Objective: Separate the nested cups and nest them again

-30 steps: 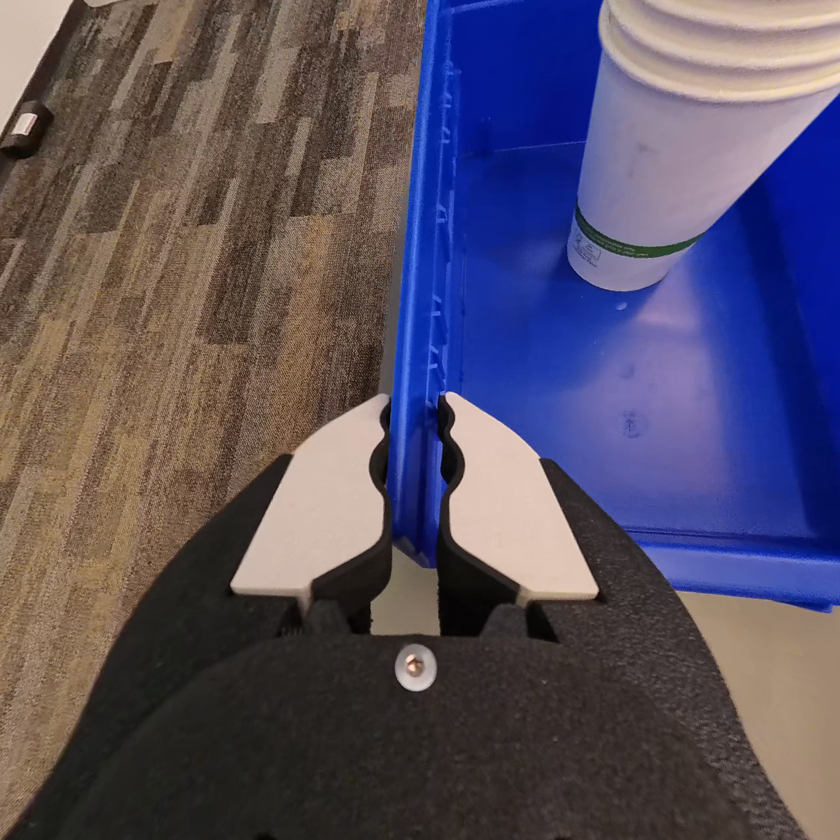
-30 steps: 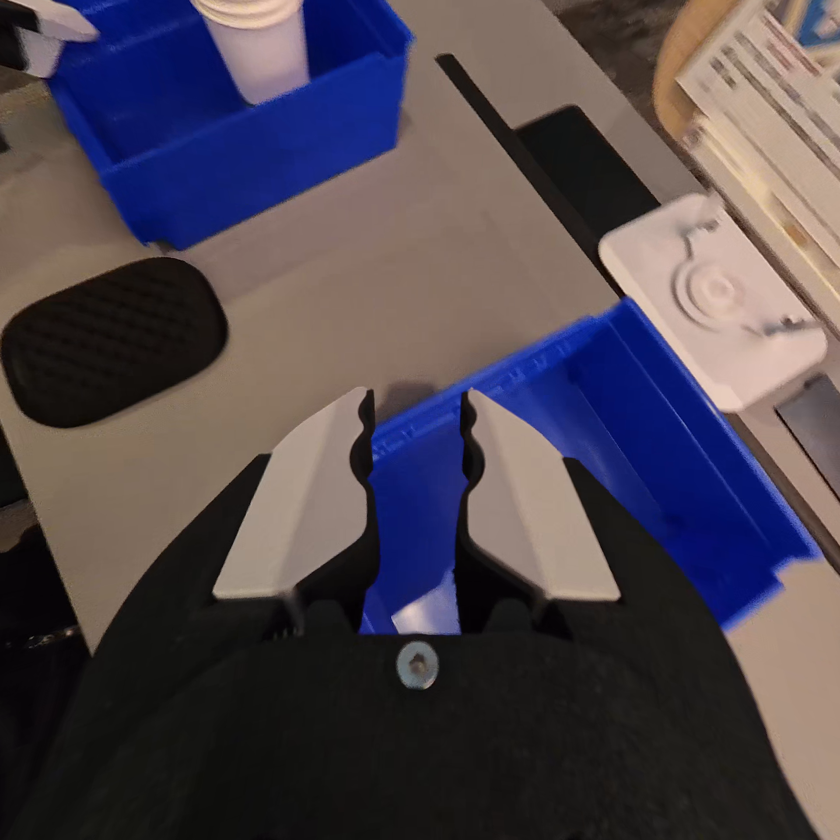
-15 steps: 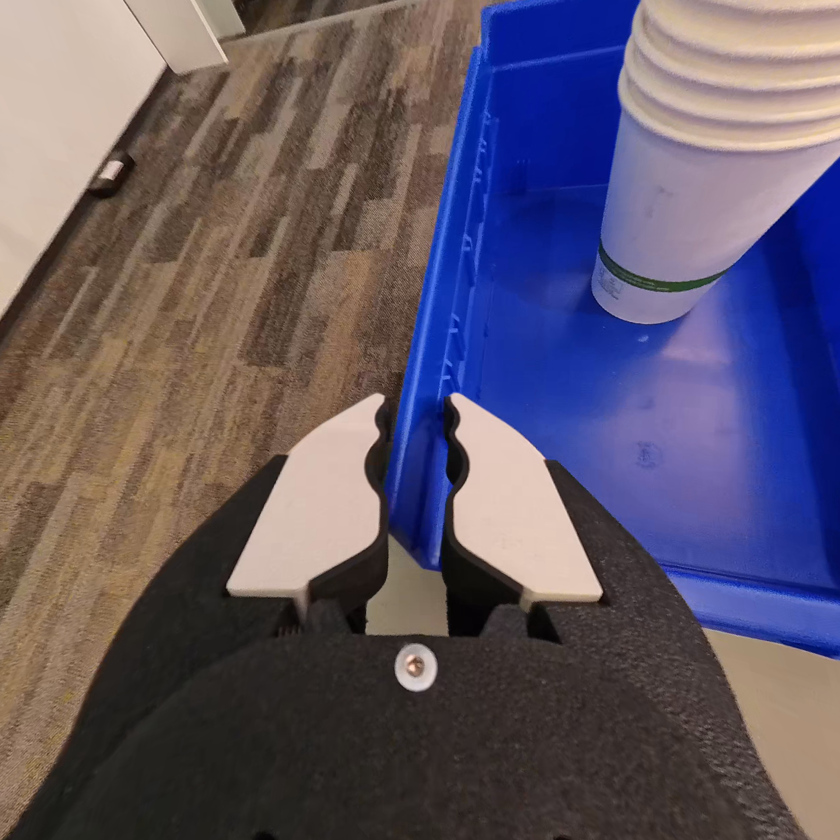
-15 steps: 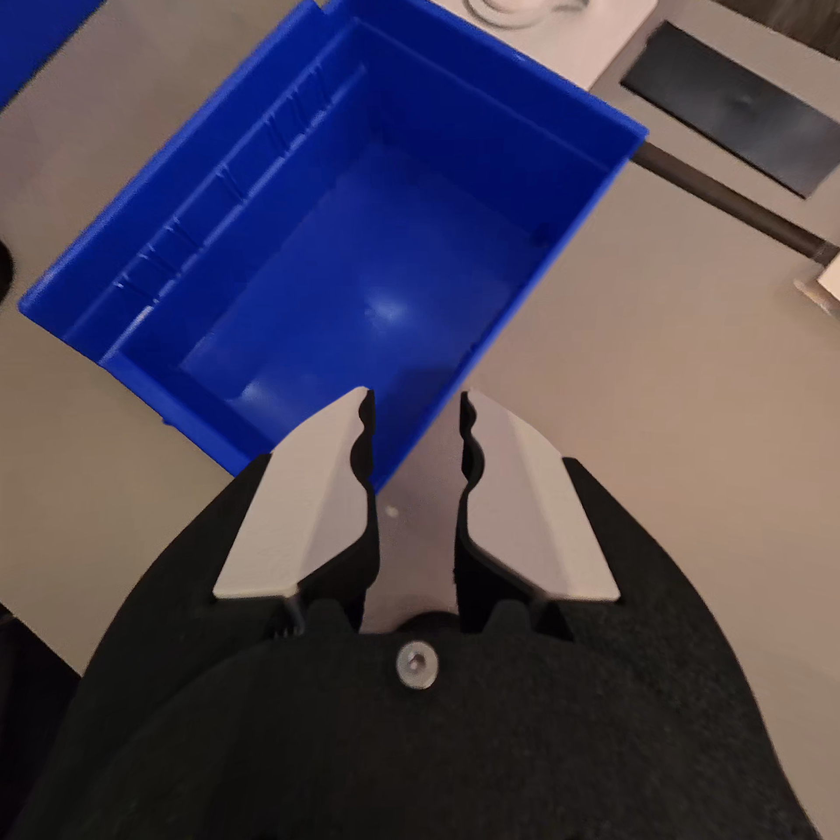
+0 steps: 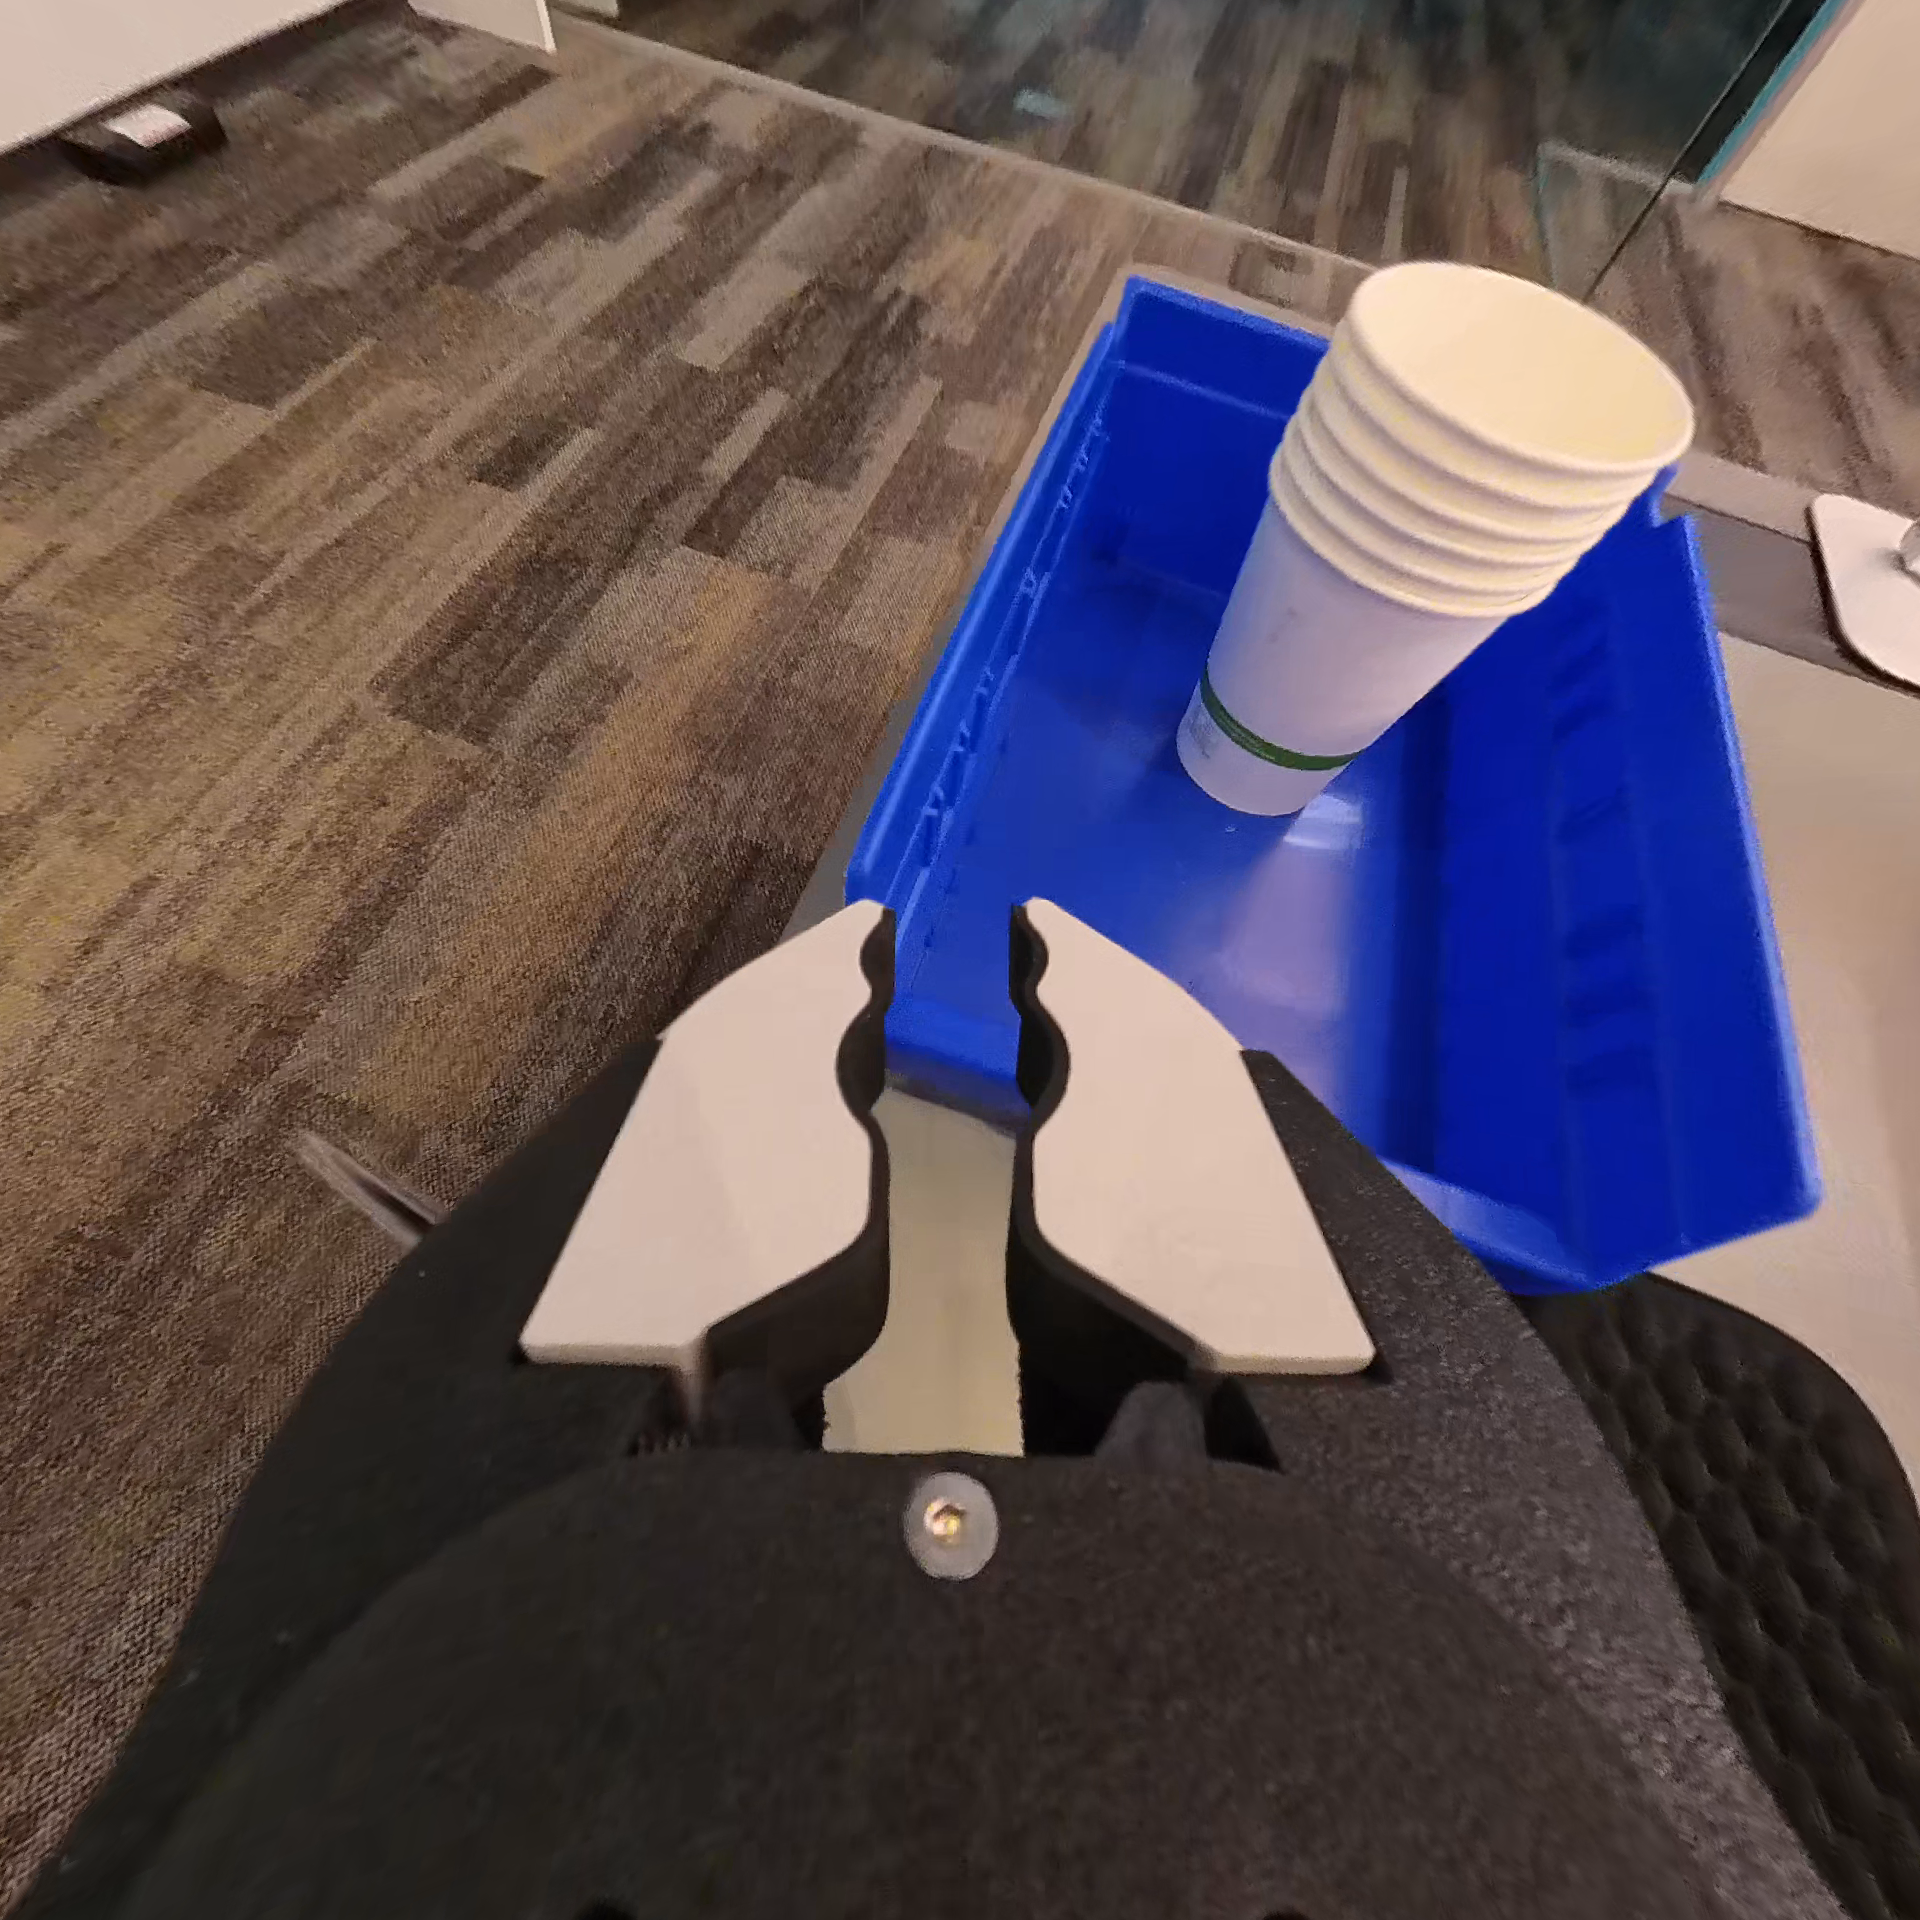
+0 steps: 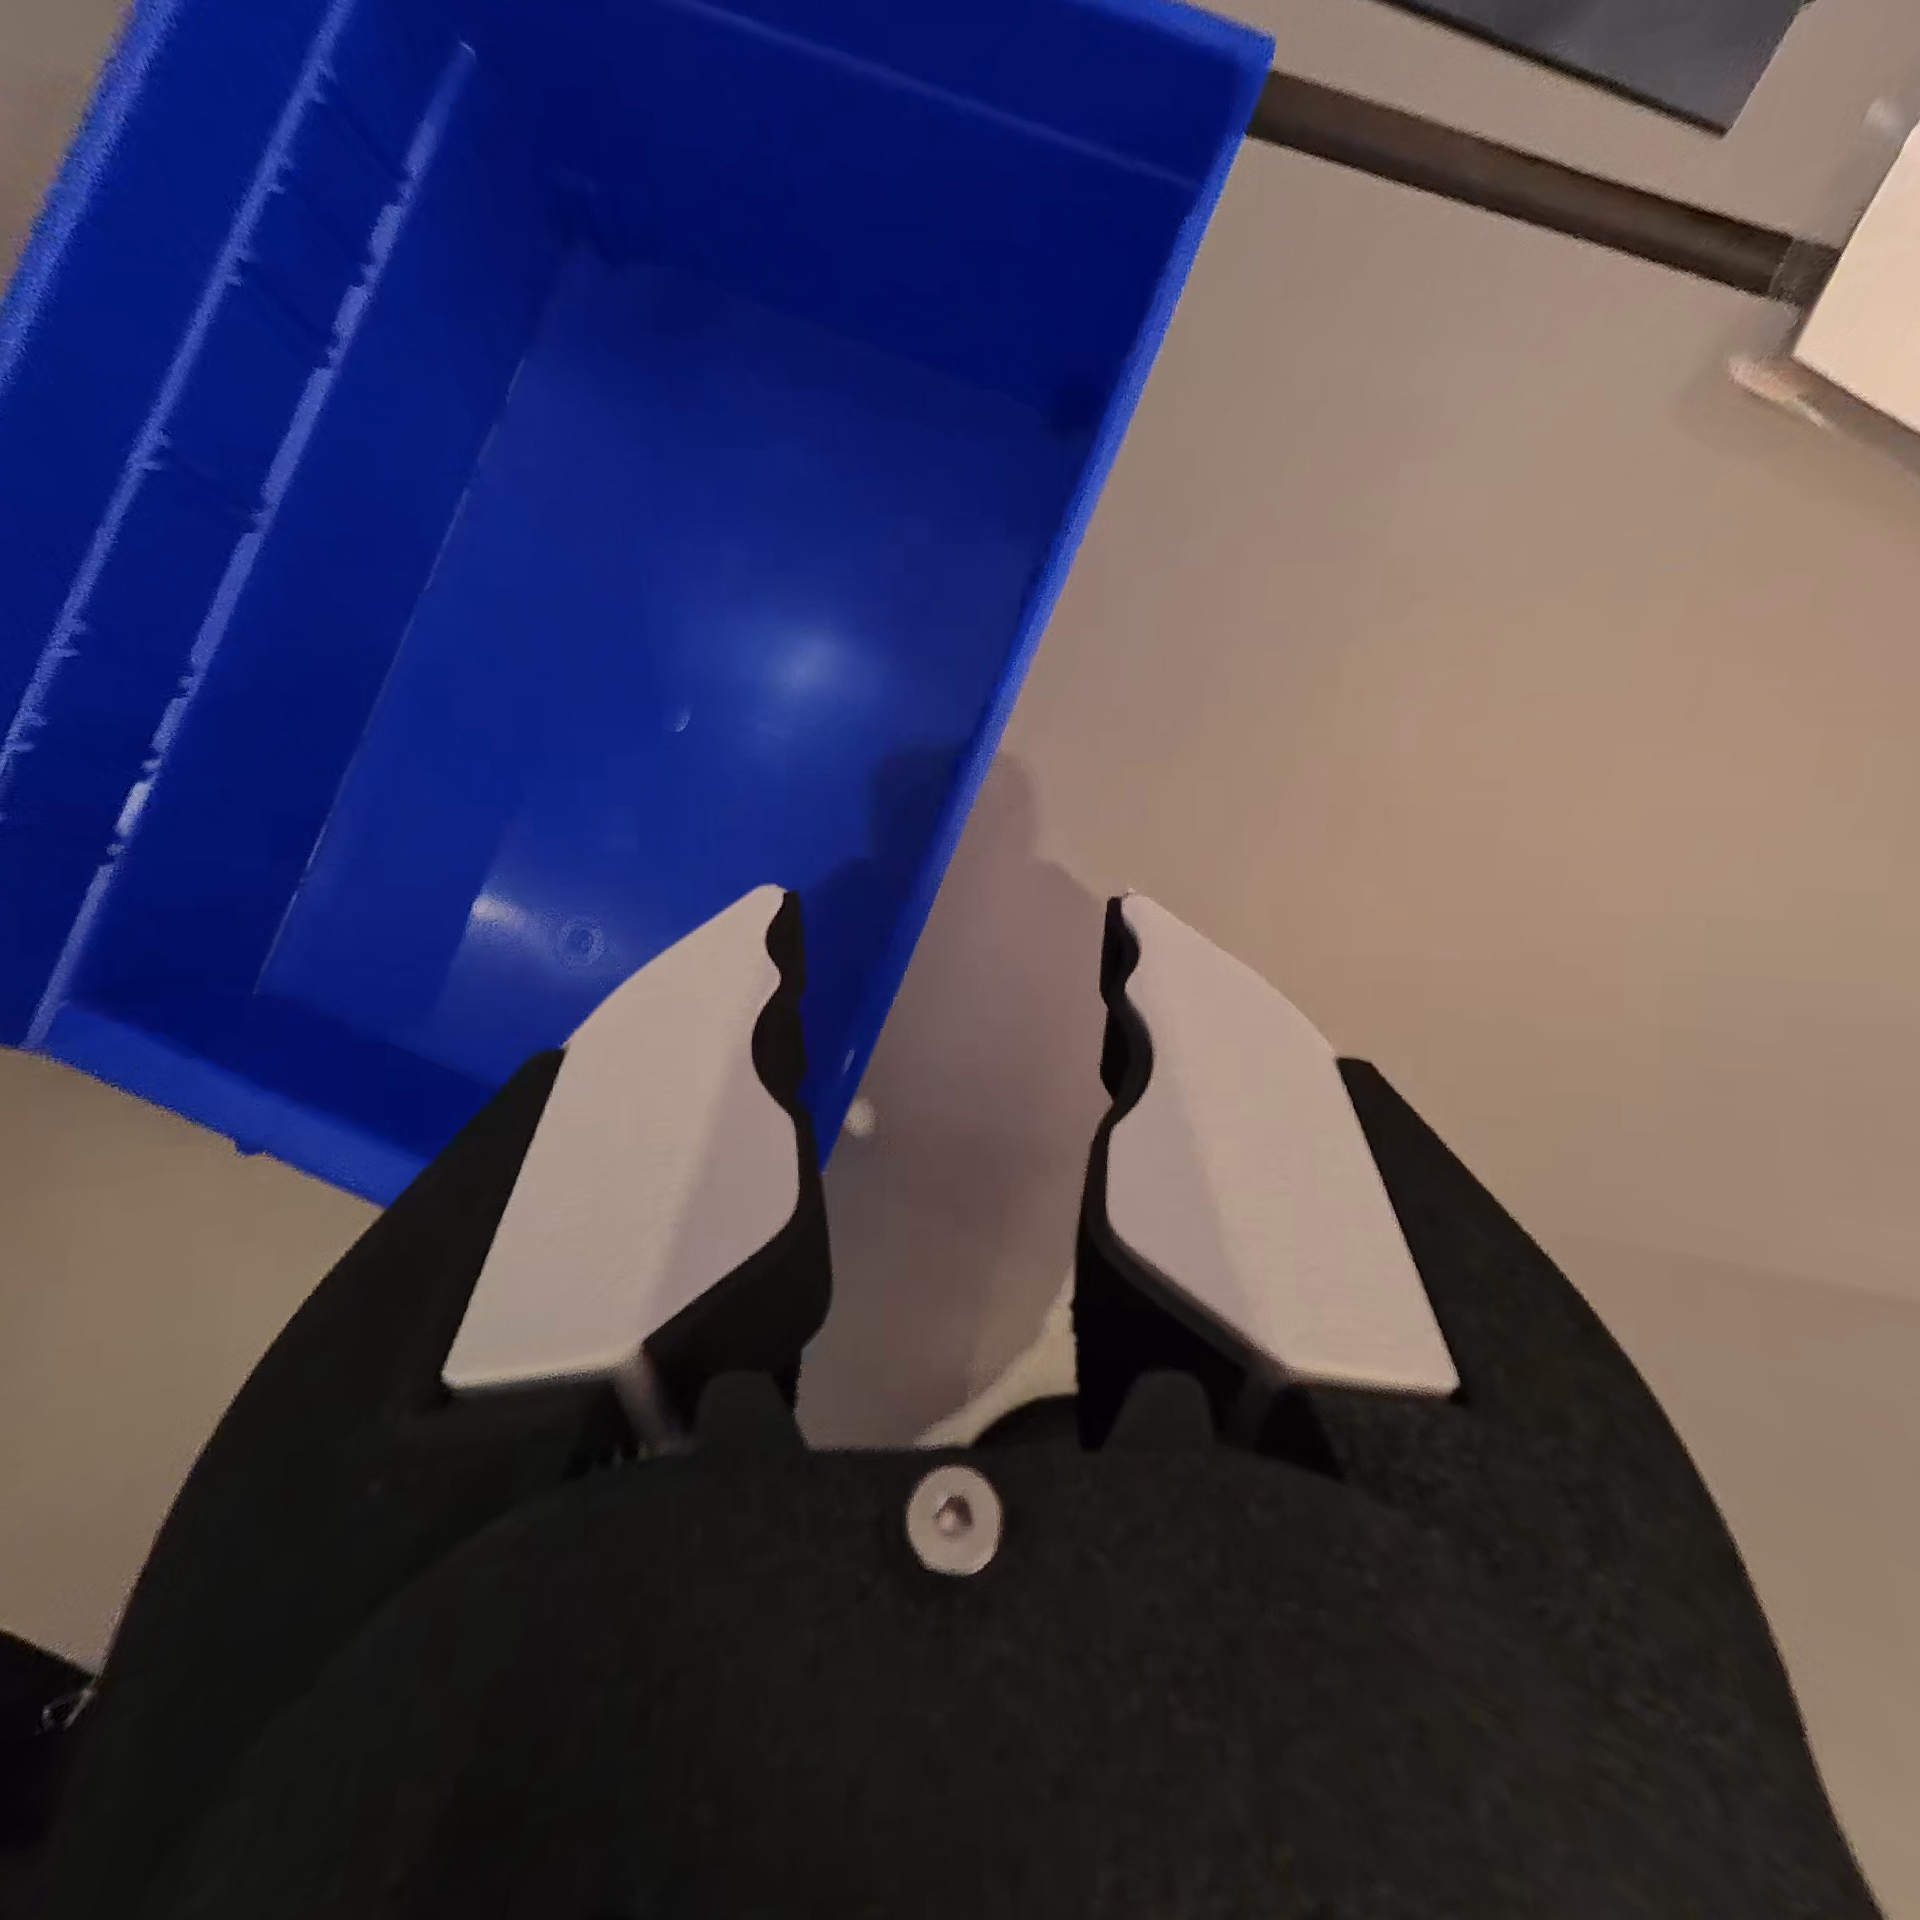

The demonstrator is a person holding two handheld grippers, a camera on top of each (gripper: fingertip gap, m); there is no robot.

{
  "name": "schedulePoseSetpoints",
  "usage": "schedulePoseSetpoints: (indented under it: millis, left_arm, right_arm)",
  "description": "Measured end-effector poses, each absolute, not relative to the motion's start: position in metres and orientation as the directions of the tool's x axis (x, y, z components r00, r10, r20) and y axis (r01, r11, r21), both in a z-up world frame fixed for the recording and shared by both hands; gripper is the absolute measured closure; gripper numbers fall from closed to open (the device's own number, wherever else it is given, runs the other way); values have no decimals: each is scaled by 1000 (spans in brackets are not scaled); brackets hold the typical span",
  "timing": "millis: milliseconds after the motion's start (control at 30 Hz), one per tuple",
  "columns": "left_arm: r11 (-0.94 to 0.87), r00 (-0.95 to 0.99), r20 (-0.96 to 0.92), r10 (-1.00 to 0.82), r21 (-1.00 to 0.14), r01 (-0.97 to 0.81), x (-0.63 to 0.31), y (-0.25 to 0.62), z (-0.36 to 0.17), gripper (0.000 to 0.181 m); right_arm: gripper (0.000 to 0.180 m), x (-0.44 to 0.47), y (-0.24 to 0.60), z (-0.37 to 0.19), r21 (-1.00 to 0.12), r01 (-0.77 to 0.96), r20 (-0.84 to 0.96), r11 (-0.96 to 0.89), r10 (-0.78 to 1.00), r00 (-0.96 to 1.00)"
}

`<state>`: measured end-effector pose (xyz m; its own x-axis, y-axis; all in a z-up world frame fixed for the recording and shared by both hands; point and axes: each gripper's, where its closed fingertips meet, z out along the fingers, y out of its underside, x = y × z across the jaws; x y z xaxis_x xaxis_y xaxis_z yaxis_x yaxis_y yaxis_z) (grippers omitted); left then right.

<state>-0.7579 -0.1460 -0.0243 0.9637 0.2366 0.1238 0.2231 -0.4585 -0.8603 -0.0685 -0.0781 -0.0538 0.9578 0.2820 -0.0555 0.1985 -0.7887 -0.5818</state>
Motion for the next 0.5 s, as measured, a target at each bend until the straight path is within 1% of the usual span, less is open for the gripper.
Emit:
schedulePoseSetpoints:
  millis: [100,133,167,200,233,300,367,500]
  left_arm:
    - [-448,960,84,267,-871,201,-754,-161,-23,160]
    - [-450,960,76,271,-871,196,-752,-165,-24,160]
    - [-450,960,76,268,-871,195,-747,-169,-24,160]
    - [-450,962,78,261,-872,193,-742,-172,-25,160]
    - [-451,964,80,253,-872,190,-737,-175,-27,160]
    - [-460,968,71,242,-870,179,-728,-181,-31,161]
    - [-484,973,44,227,-862,152,-721,-187,-37,161]
    - [-535,977,-24,210,-840,94,-713,-196,-45,161]
  right_arm:
    - [124,-76,-65,-73,-522,186,-81,-833,266,961]
    - [129,-77,-62,-82,-482,197,-85,-854,269,959]
    - [140,-75,-60,-92,-431,218,-70,-876,273,959]
    - [143,-75,-60,-102,-375,229,-74,-898,275,959]
    - [161,-80,-61,-108,-332,242,-107,-912,291,951]
    - [174,-78,-56,-108,-303,226,-121,-926,272,955]
    - [174,-70,-51,-109,-302,250,-119,-920,297,948]
    - [175,-40,-43,-109,-285,225,-139,-932,272,952]
